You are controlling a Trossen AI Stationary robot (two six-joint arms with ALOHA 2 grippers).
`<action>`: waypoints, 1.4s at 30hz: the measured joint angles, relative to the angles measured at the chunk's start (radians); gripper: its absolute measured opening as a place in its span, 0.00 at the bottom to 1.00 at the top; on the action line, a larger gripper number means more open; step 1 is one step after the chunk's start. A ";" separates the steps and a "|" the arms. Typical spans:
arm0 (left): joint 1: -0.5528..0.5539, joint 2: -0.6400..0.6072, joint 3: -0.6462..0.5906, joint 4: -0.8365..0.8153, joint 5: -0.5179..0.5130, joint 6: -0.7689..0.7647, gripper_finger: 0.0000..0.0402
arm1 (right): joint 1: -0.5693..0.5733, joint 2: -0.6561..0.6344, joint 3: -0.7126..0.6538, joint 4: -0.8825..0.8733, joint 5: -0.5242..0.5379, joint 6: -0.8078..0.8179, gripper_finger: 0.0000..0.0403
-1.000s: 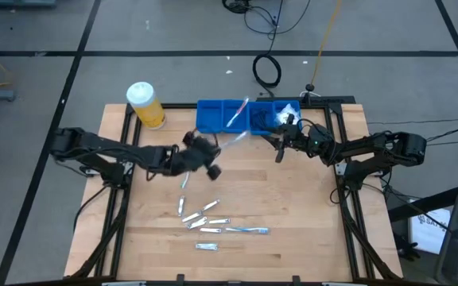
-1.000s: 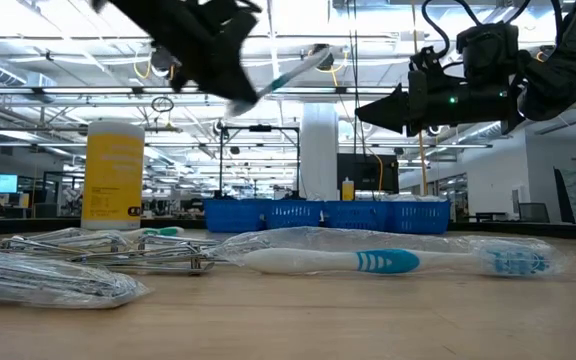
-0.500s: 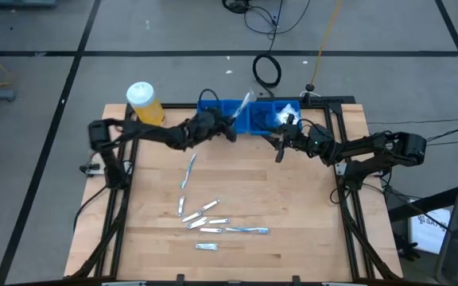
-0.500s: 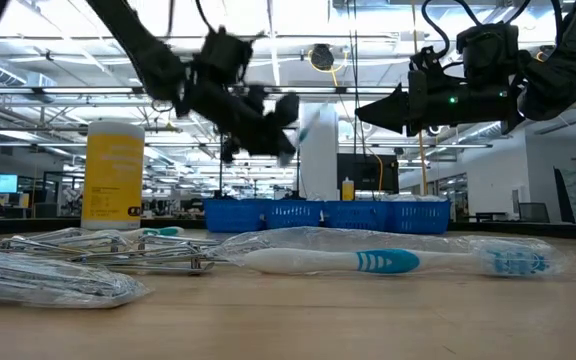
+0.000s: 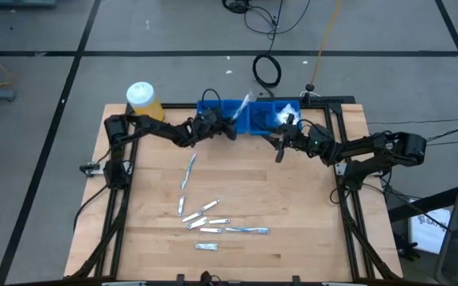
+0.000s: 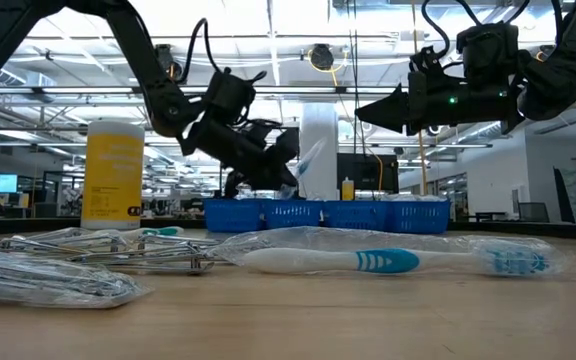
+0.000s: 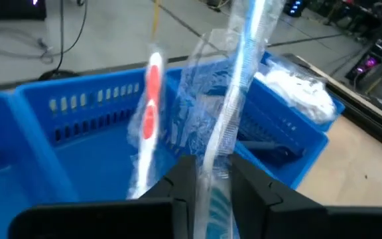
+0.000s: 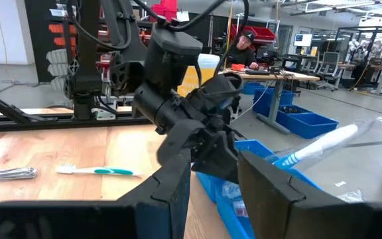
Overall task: Pick & Place Travel size toiletries
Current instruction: Put the blue toothbrush into the middle left blue basket
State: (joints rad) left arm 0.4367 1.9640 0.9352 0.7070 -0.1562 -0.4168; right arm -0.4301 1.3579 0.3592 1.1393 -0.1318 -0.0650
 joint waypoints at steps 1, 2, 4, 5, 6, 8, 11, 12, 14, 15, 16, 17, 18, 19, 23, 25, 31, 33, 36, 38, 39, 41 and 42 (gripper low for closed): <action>-0.003 0.000 0.000 0.005 -0.001 0.014 0.17 | 0.000 0.000 0.000 0.000 0.000 0.000 0.29; -0.008 0.000 0.000 0.005 -0.007 0.020 0.18 | 0.000 0.000 0.000 0.000 0.000 0.000 0.29; -0.014 0.000 0.000 0.005 -0.032 0.012 0.20 | 0.000 0.000 0.000 0.000 0.000 0.000 0.29; -0.016 0.000 0.000 0.005 -0.045 0.005 0.22 | 0.000 0.000 0.000 0.000 0.000 0.000 0.29; -0.019 0.000 0.000 0.005 -0.054 0.004 0.23 | 0.000 0.000 0.000 0.000 0.000 0.000 0.29; -0.022 0.000 0.000 0.005 -0.060 0.003 0.28 | 0.000 0.000 0.000 -0.001 0.000 0.000 0.29; -0.028 0.000 0.000 0.006 -0.061 0.003 0.37 | 0.000 0.000 0.000 -0.003 0.000 0.000 0.29; -0.030 0.000 0.000 0.006 -0.061 0.003 0.40 | 0.000 0.000 0.000 -0.003 0.000 0.000 0.29; -0.036 0.000 0.000 0.007 -0.061 0.004 0.45 | 0.000 0.000 0.000 -0.003 0.000 0.000 0.29; -0.038 0.000 0.000 0.008 -0.061 0.008 0.47 | 0.000 0.000 0.000 -0.003 0.000 0.000 0.29; -0.040 0.000 0.000 0.010 -0.060 0.015 0.50 | 0.000 0.000 0.000 -0.003 0.000 0.000 0.29; -0.043 0.000 0.000 0.011 -0.061 0.021 0.51 | 0.000 0.000 0.000 -0.003 0.000 0.000 0.29; -0.045 0.000 0.000 0.011 -0.060 0.026 0.52 | 0.000 0.000 0.000 -0.003 0.000 0.000 0.29; -0.046 0.000 0.000 0.011 -0.061 0.033 0.53 | 0.000 0.000 0.000 -0.003 0.000 0.000 0.29; -0.046 0.000 0.000 0.011 -0.053 0.060 0.54 | 0.000 0.000 0.000 -0.004 0.000 0.000 0.29; -0.046 0.000 0.000 0.011 -0.053 0.065 0.54 | 0.000 0.000 0.000 -0.006 0.000 0.000 0.29; -0.051 -0.001 0.001 0.003 -0.052 0.074 0.54 | 0.000 0.000 0.000 -0.029 0.001 0.001 0.29; -0.053 -0.001 0.001 -0.020 -0.053 0.075 0.54 | 0.000 0.000 0.000 -0.042 0.015 0.006 0.29; -0.049 -0.001 0.001 -0.096 -0.054 0.074 0.54 | 0.000 0.000 0.000 -0.054 0.083 0.020 0.29; -0.039 -0.002 0.003 -0.141 -0.068 0.063 0.54 | 0.000 0.000 0.000 -0.054 0.107 0.020 0.29; -0.033 -0.003 0.003 -0.157 -0.080 0.051 0.54 | 0.000 0.000 0.000 -0.052 0.106 0.020 0.29; -0.023 -0.003 0.003 -0.175 -0.088 0.036 0.54 | 0.000 0.000 0.000 -0.052 0.105 0.020 0.29; -0.021 -0.003 0.003 -0.177 -0.088 0.027 0.54 | 0.000 0.000 0.000 -0.052 0.105 0.020 0.29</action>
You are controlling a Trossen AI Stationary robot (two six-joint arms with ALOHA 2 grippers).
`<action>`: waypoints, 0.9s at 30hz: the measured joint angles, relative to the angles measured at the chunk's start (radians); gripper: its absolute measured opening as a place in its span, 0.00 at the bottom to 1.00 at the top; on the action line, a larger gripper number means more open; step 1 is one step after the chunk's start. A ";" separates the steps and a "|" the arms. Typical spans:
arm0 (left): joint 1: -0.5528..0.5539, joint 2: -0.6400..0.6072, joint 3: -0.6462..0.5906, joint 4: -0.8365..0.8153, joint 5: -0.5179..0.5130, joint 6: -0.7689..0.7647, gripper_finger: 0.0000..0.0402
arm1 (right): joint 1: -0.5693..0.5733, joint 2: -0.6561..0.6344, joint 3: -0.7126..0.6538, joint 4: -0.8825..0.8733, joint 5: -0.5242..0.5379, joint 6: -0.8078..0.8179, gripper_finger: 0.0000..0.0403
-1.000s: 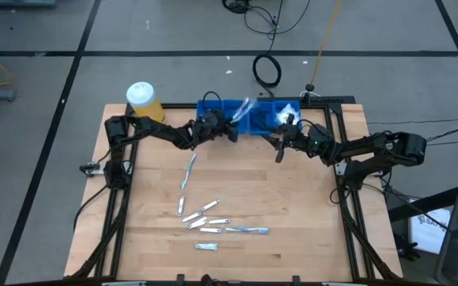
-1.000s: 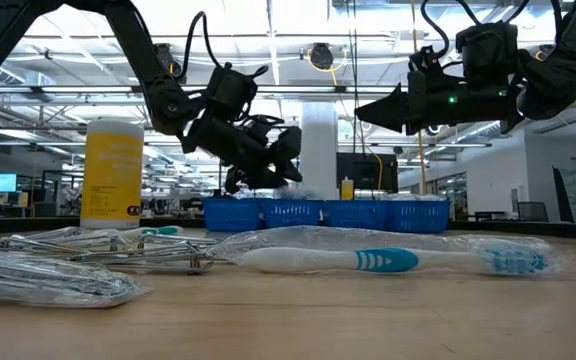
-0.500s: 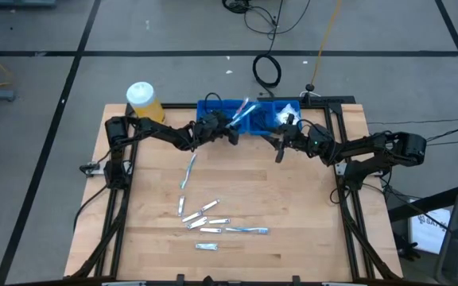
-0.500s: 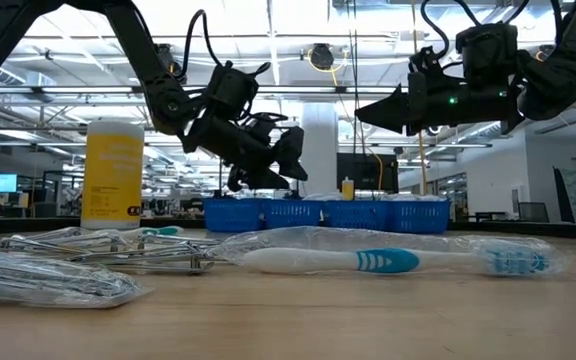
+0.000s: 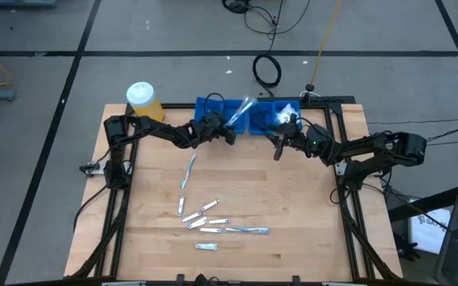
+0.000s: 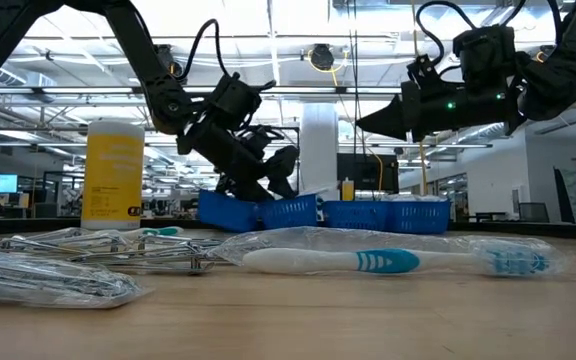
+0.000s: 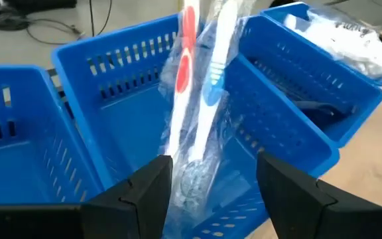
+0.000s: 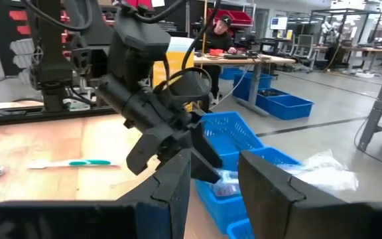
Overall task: Pick & Place Travel size toiletries
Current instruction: Put the blue toothbrush into the middle left blue basket, then put the green toothbrush into the middle left blue basket
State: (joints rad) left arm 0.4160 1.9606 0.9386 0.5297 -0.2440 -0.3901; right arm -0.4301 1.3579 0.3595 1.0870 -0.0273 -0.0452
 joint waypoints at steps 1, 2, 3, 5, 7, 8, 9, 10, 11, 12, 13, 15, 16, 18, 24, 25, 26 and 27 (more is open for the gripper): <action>0.001 0.000 0.000 0.001 -0.001 -0.005 0.54 | 0.000 0.000 0.000 0.000 0.000 0.000 0.29; 0.001 0.000 0.000 0.005 -0.003 -0.005 0.54 | 0.000 0.000 0.000 0.000 0.000 0.000 0.29; 0.001 0.000 0.000 0.014 -0.004 -0.003 0.54 | 0.000 0.000 0.000 0.000 0.001 0.000 0.29; -0.004 0.001 -0.002 0.041 0.004 0.012 0.54 | 0.000 0.000 0.000 0.000 0.001 0.000 0.29; -0.012 0.002 -0.002 0.074 0.014 0.030 0.54 | 0.000 0.000 0.000 0.000 0.000 -0.003 0.29; -0.017 0.002 -0.002 0.092 0.017 0.039 0.54 | 0.000 0.000 0.000 0.000 0.000 -0.007 0.29; -0.021 0.002 -0.002 0.107 0.018 0.048 0.54 | 0.000 0.000 0.000 0.000 0.000 -0.012 0.29; -0.025 0.002 -0.002 0.117 0.020 0.058 0.54 | 0.000 0.000 0.000 -0.001 0.000 -0.017 0.29; -0.029 0.001 -0.002 0.126 0.019 0.065 0.54 | 0.000 0.000 0.000 0.000 0.000 -0.019 0.29; -0.033 -0.007 -0.003 0.126 0.018 0.074 0.54 | 0.000 0.000 0.000 0.000 0.000 -0.020 0.29; -0.035 -0.013 -0.003 0.129 0.018 0.087 0.54 | 0.000 0.000 0.000 -0.001 0.000 -0.020 0.29; -0.041 -0.043 -0.003 0.110 0.018 0.124 0.54 | 0.000 0.000 0.000 -0.005 0.000 -0.020 0.29; -0.046 -0.066 -0.004 0.089 0.017 0.146 0.54 | 0.000 0.000 0.000 -0.009 0.000 -0.019 0.29; -0.056 -0.128 -0.003 0.021 0.010 0.192 0.54 | 0.000 0.000 0.000 -0.015 0.000 -0.019 0.29; -0.089 -0.365 -0.002 -0.358 -0.173 0.223 0.54 | 0.000 0.000 0.000 -0.027 -0.003 -0.019 0.29; -0.094 -0.401 -0.003 -0.424 -0.204 0.210 0.54 | 0.000 0.000 0.000 -0.031 -0.012 -0.019 0.29; -0.100 -0.430 -0.002 -0.492 -0.227 0.191 0.54 | 0.000 0.000 0.000 -0.037 -0.035 -0.019 0.29; -0.106 -0.457 -0.002 -0.562 -0.240 0.169 0.54 | 0.000 0.000 0.000 -0.040 -0.064 -0.019 0.29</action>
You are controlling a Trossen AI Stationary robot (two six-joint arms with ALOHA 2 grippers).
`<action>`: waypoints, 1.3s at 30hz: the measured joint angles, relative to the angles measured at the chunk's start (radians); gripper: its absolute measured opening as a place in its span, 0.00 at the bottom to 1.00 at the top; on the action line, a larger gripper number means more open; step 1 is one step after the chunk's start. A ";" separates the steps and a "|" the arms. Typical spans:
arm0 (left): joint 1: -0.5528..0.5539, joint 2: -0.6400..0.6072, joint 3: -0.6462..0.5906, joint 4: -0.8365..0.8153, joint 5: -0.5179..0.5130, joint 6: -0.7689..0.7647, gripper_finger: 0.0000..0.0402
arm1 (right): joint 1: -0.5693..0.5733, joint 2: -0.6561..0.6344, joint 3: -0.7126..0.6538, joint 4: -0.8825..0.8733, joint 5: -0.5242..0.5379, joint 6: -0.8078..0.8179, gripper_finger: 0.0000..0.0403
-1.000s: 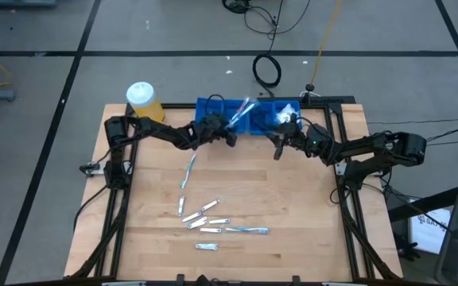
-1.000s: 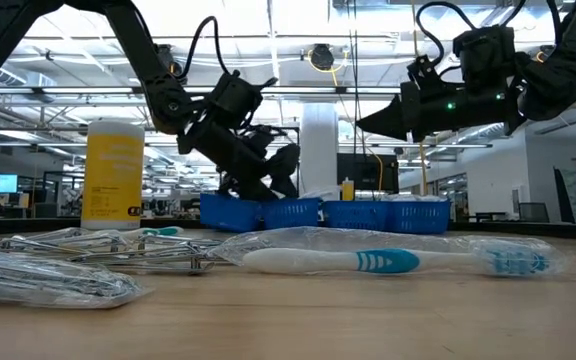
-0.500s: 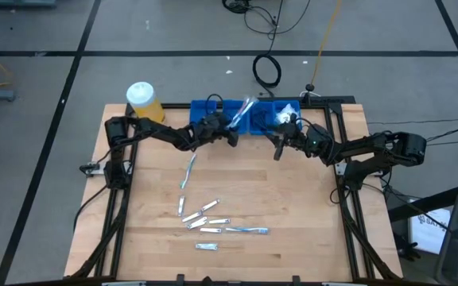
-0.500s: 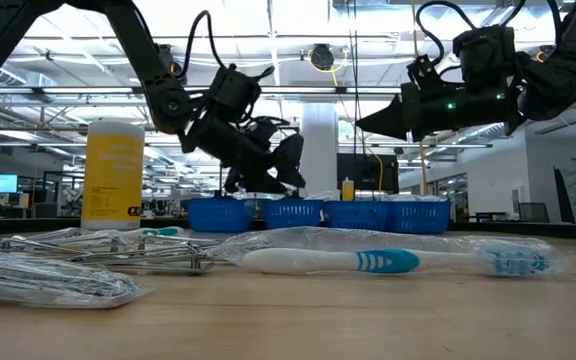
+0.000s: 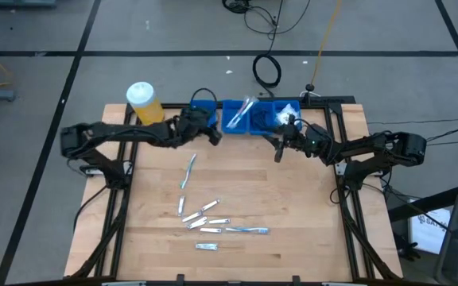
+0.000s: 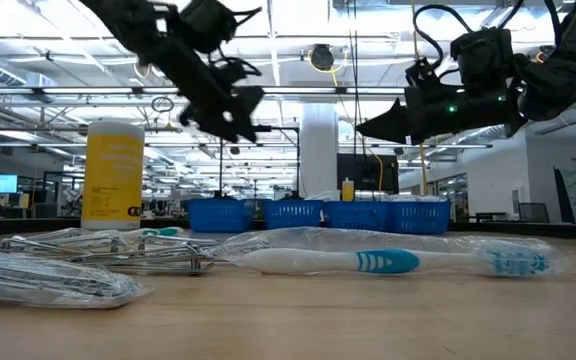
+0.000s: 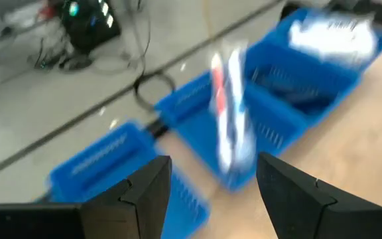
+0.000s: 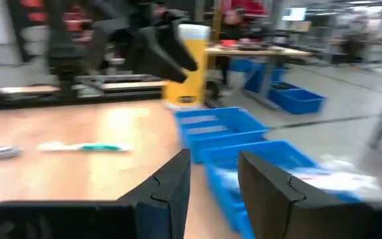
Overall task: Pick & Place Travel size toiletries
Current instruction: Put the green toothbrush into the middle left blue basket
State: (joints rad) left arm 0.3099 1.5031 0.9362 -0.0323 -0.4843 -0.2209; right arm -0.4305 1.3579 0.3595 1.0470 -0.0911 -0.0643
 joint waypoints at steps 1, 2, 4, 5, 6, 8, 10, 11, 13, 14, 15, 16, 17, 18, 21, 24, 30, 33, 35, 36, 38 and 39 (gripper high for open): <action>-0.007 -0.024 0.000 -0.064 -0.006 -0.020 0.54 | 0.000 0.000 0.000 -0.002 -0.034 0.000 0.29; -0.016 -0.041 0.000 -0.125 -0.014 -0.043 0.54 | 0.001 0.000 0.000 -0.002 -0.063 0.000 0.29; -0.038 -0.068 -0.001 -0.234 -0.028 -0.100 0.54 | 0.001 0.000 0.000 0.002 -0.093 0.000 0.29; -0.053 -0.078 -0.005 -0.287 -0.036 -0.144 0.54 | 0.001 0.000 0.000 0.002 -0.094 0.000 0.29; -0.070 -0.081 -0.009 -0.332 -0.038 -0.196 0.54 | 0.001 0.000 0.000 0.002 -0.093 0.000 0.29; -0.111 -0.079 -0.010 -0.435 -0.007 -0.307 0.54 | 0.000 0.000 0.000 0.002 -0.092 0.000 0.29; -0.164 -0.070 -0.012 -0.552 0.068 -0.391 0.54 | 0.000 0.000 0.000 0.002 -0.092 0.000 0.29; -0.195 -0.059 -0.012 -0.589 0.107 -0.425 0.54 | 0.000 0.000 0.000 0.002 -0.092 0.000 0.29; -0.262 -0.039 -0.012 -0.661 0.171 -0.493 0.54 | 0.000 0.000 0.000 0.003 -0.091 0.000 0.29; -0.297 -0.030 -0.012 -0.687 0.195 -0.528 0.54 | 0.000 0.000 0.000 0.006 -0.091 0.000 0.29; -0.330 -0.023 -0.012 -0.707 0.213 -0.564 0.54 | 0.000 0.000 0.000 0.008 -0.090 0.000 0.29; -0.360 -0.015 -0.012 -0.718 0.224 -0.600 0.54 | 0.000 0.000 0.000 0.011 -0.090 0.000 0.29; -0.387 -0.004 -0.012 -0.725 0.225 -0.635 0.54 | 0.000 0.000 0.000 0.017 -0.090 0.000 0.29; -0.409 0.008 -0.012 -0.733 0.220 -0.669 0.54 | 0.000 0.000 0.000 0.022 -0.089 0.000 0.29; -0.447 0.047 -0.012 -0.756 0.178 -0.743 0.54 | 0.000 0.000 0.000 0.026 -0.089 0.004 0.29; -0.443 0.098 -0.012 -0.782 0.162 -0.784 0.54 | 0.000 0.000 0.000 0.026 -0.089 0.024 0.29; -0.376 0.190 -0.012 -0.783 0.179 -0.836 0.54 | 0.000 0.000 0.000 0.025 -0.089 0.046 0.29; -0.347 0.225 -0.009 -0.775 0.184 -0.828 0.54 | 0.000 0.000 0.000 0.022 -0.092 0.053 0.29; -0.333 0.242 -0.006 -0.760 0.201 -0.803 0.54 | 0.000 0.000 0.000 0.018 -0.092 0.053 0.29; -0.326 0.253 -0.005 -0.749 0.216 -0.783 0.54 | 0.000 0.000 0.000 0.017 -0.092 0.053 0.29; -0.314 0.262 -0.007 -0.729 0.242 -0.736 0.53 | 0.000 0.000 0.000 0.017 -0.092 0.052 0.29; -0.310 0.266 -0.006 -0.721 0.249 -0.719 0.51 | 0.000 0.000 0.000 0.018 -0.092 0.052 0.29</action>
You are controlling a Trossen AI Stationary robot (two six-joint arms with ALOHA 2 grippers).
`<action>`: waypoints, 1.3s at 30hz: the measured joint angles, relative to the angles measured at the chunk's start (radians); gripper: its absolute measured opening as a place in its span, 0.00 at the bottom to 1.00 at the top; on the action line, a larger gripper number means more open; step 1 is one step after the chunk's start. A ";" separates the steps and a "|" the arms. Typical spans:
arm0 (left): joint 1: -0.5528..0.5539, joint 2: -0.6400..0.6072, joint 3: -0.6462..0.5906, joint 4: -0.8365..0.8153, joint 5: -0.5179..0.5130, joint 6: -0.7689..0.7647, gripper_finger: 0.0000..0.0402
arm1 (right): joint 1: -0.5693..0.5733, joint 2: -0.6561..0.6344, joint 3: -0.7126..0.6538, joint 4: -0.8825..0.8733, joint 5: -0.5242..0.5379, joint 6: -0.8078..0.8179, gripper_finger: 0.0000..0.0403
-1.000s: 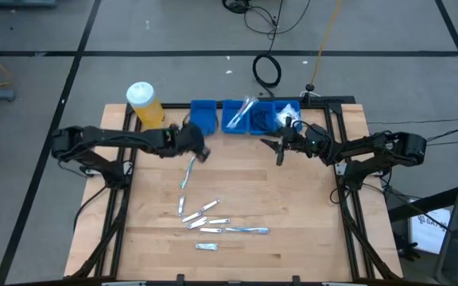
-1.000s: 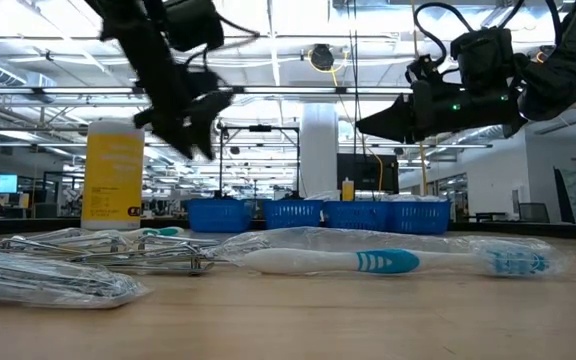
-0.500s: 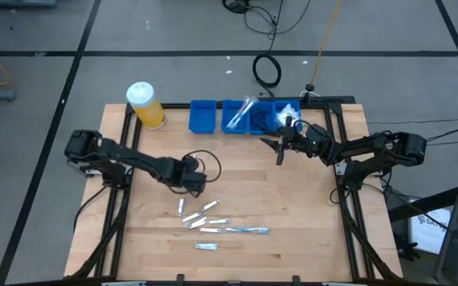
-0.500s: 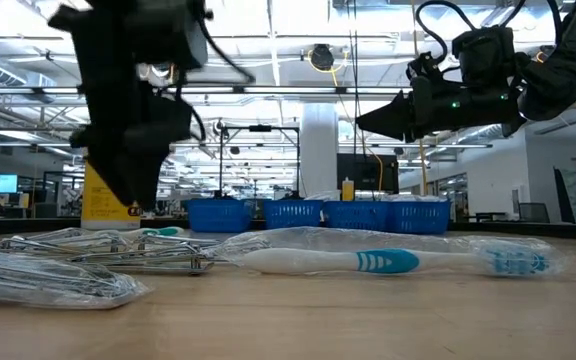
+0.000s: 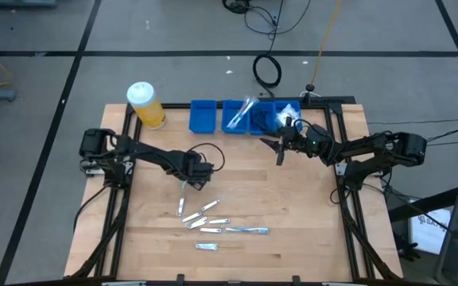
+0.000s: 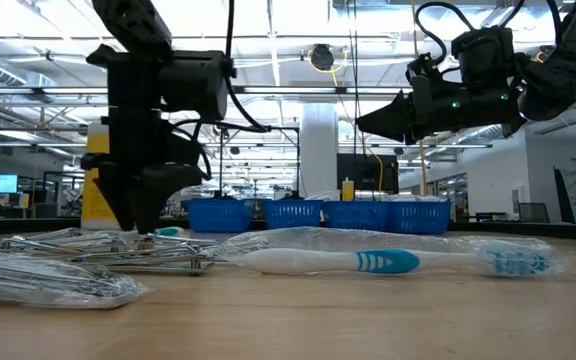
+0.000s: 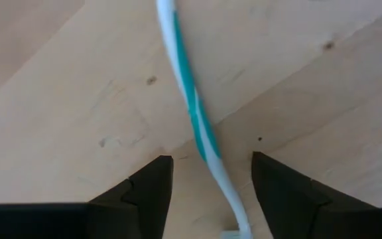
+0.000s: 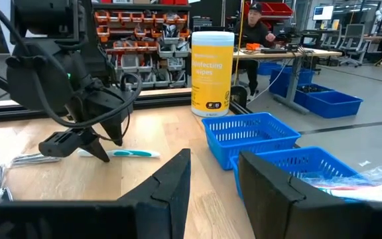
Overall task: Pick & Place Travel size toiletries
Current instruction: Put the green toothbrush into the middle left blue basket
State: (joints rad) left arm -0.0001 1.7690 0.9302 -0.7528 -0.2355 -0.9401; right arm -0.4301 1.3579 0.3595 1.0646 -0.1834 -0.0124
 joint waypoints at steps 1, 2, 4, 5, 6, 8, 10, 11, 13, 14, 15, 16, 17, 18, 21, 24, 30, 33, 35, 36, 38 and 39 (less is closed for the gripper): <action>0.003 0.001 0.000 0.005 0.004 0.008 0.48 | 0.000 0.000 0.000 0.000 0.000 0.000 0.29; 0.007 0.002 0.000 0.010 0.008 0.013 0.45 | 0.000 0.000 0.000 0.000 0.000 0.000 0.29; 0.012 0.003 0.000 0.016 0.018 0.013 0.36 | 0.000 0.000 0.000 0.000 0.000 0.000 0.29; 0.012 0.004 0.000 0.018 0.021 0.012 0.31 | 0.000 0.000 0.000 0.000 0.000 -0.001 0.29; 0.012 0.005 -0.001 0.023 0.023 0.012 0.25 | 0.000 0.000 0.000 0.000 0.000 0.000 0.29; 0.012 0.006 -0.001 0.035 0.025 0.018 0.13 | 0.000 0.000 0.000 0.000 -0.001 0.000 0.29; 0.012 0.007 -0.001 0.045 0.007 0.031 0.04 | 0.000 0.000 0.000 0.000 -0.001 0.000 0.29; 0.012 0.009 -0.002 0.048 -0.012 0.035 0.03 | 0.000 0.000 0.000 0.000 -0.001 0.000 0.29; 0.010 0.010 -0.004 0.057 -0.036 0.055 0.04 | 0.000 0.000 0.000 -0.001 -0.001 0.000 0.29; 0.007 0.009 -0.004 0.060 -0.039 0.069 0.04 | 0.000 0.000 0.000 -0.001 -0.001 0.000 0.29; 0.003 0.000 -0.005 0.065 -0.042 0.083 0.03 | 0.000 0.000 0.000 -0.001 -0.001 0.000 0.29; -0.002 -0.009 -0.006 0.072 -0.046 0.090 0.02 | 0.000 0.000 0.000 -0.001 -0.001 0.000 0.29; -0.010 -0.024 -0.007 0.078 -0.052 0.094 0.02 | 0.000 0.000 0.000 -0.001 -0.001 0.000 0.29; -0.019 -0.043 -0.011 0.089 -0.053 0.094 0.01 | 0.000 0.000 0.000 -0.001 -0.001 0.000 0.29; -0.053 -0.121 -0.012 0.163 -0.056 0.125 0.01 | 0.000 0.000 0.000 -0.001 -0.001 -0.001 0.29; -0.077 -0.209 -0.008 0.283 -0.120 0.207 0.01 | 0.000 0.000 0.000 0.000 -0.001 -0.002 0.29; -0.022 -0.318 -0.006 0.632 -0.285 0.454 0.01 | 0.000 0.000 0.000 0.008 -0.001 0.000 0.29; 0.050 -0.314 -0.006 0.849 -0.251 0.583 0.01 | 0.000 0.000 0.000 0.009 -0.001 0.000 0.29; 0.106 -0.300 -0.006 0.978 -0.193 0.638 0.01 | 0.000 0.000 0.000 0.010 -0.001 0.000 0.29; 0.135 -0.290 -0.006 1.022 -0.168 0.648 0.01 | 0.000 0.000 0.000 0.009 -0.001 0.000 0.29; 0.192 -0.261 -0.006 1.079 -0.140 0.651 0.01 | 0.000 0.000 0.000 0.008 -0.001 0.000 0.29; 0.221 -0.245 -0.006 1.094 -0.127 0.651 0.01 | 0.000 0.000 0.000 0.008 -0.001 0.000 0.29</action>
State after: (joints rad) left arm 0.2206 1.5238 0.9237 0.3414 -0.3621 -0.2888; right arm -0.4301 1.3579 0.3595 1.0729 -0.1844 -0.0120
